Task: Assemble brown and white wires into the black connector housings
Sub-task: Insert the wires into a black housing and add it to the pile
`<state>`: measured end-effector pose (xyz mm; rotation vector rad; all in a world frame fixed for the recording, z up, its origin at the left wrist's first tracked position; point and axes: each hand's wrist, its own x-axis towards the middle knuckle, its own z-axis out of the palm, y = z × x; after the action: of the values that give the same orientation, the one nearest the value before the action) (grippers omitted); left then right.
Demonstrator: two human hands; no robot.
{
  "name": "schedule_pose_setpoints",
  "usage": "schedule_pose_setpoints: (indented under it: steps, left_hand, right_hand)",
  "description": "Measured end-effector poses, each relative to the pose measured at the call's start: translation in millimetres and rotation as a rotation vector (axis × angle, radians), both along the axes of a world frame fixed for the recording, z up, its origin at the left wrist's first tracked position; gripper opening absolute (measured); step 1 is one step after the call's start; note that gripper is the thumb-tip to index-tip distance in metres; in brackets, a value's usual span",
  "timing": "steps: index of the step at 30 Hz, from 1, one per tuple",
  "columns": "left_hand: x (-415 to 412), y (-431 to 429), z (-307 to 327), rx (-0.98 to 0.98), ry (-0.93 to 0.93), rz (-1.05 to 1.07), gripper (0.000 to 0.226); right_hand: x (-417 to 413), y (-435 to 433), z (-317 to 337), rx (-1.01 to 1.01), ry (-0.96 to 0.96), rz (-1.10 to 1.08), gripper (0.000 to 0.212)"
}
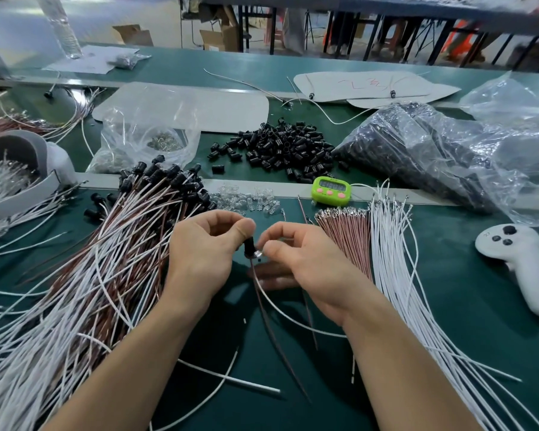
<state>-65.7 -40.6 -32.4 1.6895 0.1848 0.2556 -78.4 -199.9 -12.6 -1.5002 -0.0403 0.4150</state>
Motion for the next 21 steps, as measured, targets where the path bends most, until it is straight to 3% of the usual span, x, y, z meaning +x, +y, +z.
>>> schedule_pose_setpoints:
  steps: [5, 7, 11, 15, 18, 21]
  left_hand:
    - [-2.0, -1.8, 1.5, -0.102, 0.012, -0.003, 0.013]
    - [-3.8, -1.6, 4.0, -0.160, 0.016, -0.023, 0.009]
    - [-3.9, 0.3, 7.3, -0.318, 0.095, -0.029, 0.027]
    - [-2.1, -1.9, 8.0, -0.416, 0.160, -0.063, 0.017]
    - [-3.9, -2.8, 9.5, -0.367, 0.153, -0.071, 0.008]
    - [-4.3, -1.4, 7.9, -0.267, 0.153, -0.080, 0.015]
  right_hand:
    - [-5.2, 7.4, 0.7, 0.000, -0.032, 0.072, 0.020]
    - [-4.5, 9.2, 0.6, 0.009, -0.048, 0.041, 0.022]
    - [-3.9, 15.7, -2.5, 0.057, -0.057, -0.072, 0.028]
    - [-3.7, 18.7, -5.3, 0.098, -0.045, -0.132, 0.031]
    - [-2.5, 13.8, -6.2, -0.070, -0.090, -0.138, 0.025]
    - [3.0, 2.4, -3.9, -0.221, -0.180, -0.259, 0.017]
